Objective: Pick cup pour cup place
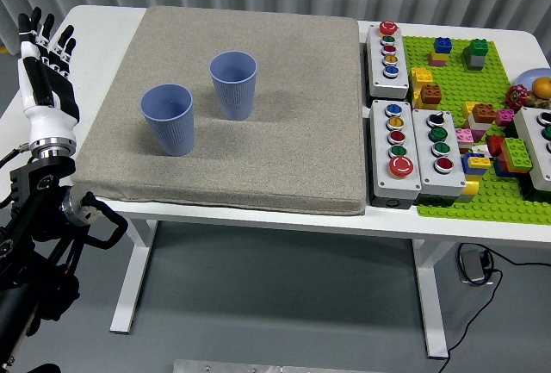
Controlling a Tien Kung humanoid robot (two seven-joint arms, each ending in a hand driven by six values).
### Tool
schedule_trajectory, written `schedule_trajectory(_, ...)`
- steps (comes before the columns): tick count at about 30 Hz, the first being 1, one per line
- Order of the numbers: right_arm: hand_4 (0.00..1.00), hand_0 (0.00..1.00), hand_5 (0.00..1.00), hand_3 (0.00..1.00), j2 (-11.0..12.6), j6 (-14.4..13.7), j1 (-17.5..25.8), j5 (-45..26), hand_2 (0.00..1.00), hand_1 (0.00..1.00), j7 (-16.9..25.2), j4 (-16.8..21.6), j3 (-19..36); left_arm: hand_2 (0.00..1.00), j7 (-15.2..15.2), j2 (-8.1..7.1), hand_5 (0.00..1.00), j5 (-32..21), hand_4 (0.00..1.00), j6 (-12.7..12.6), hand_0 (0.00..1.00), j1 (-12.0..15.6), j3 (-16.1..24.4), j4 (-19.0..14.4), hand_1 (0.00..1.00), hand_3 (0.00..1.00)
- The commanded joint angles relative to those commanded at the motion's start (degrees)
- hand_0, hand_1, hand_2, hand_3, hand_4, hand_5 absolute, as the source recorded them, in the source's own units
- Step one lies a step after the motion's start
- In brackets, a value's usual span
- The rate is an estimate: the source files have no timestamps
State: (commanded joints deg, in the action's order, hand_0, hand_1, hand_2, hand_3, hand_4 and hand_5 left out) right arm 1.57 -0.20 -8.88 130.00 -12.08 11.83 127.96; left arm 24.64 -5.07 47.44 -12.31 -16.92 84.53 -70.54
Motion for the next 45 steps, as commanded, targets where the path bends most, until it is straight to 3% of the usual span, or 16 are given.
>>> schedule_trajectory(8, 0.002, 0.689, 0.167, 0.578, 0.1, 0.0, 0.3, 0.0, 0.584, 0.653, 0.0, 0.0, -0.3, 0.968, -0.3, 0.03, 0.998, -0.2, 0.751, 0.0, 0.895, 0.2, -0.3, 0.4, 0.858, 0.956)
schedule_trajectory(19, 0.002, 0.690, 0.168, 0.578, 0.2, 0.0, 0.3, 0.0, 0.585, 0.653, 0.1, -0.1, -0.5, 0.964, 0.9, 0.11, 0.998, -1.1, 0.752, -2.7, 0.894, 0.5, -2.3, -1.3, 0.857, 0.945)
schedule_trajectory(30, 0.002, 0.688, 0.170, 0.578, 0.4, -0.1, 0.1, 0.0, 0.585, 0.655, 0.1, -0.2, -1.1, 0.962, 0.7, 0.16, 0.998, -1.3, 0.749, -3.4, 0.894, 0.3, -3.3, -2.6, 0.858, 0.943)
schedule_trajectory(34, 0.002, 0.688, 0.170, 0.578, 0.4, -0.1, 0.0, 0.0, 0.585, 0.655, 0.1, -0.2, -1.1, 0.962, 0.8, 0.13, 0.998, -2.4, 0.749, -5.2, 0.894, 0.3, -3.6, -3.3, 0.858, 0.943)
schedule_trajectory(40, 0.002, 0.689, 0.167, 0.578, 0.4, 0.0, 0.0, 0.0, 0.585, 0.655, 0.1, -0.2, -1.2, 0.959, 2.3, 0.05, 0.998, -2.9, 0.746, -10.5, 0.892, 0.3, -3.8, -4.4, 0.853, 0.930)
schedule_trajectory(45, 0.002, 0.689, 0.167, 0.578, 0.5, 0.0, 0.0, 0.0, 0.585, 0.655, 0.1, -0.2, -1.2, 0.959, 3.0, 0.10, 0.998, -3.6, 0.747, -11.5, 0.892, 0.3, -4.1, -4.8, 0.853, 0.928)
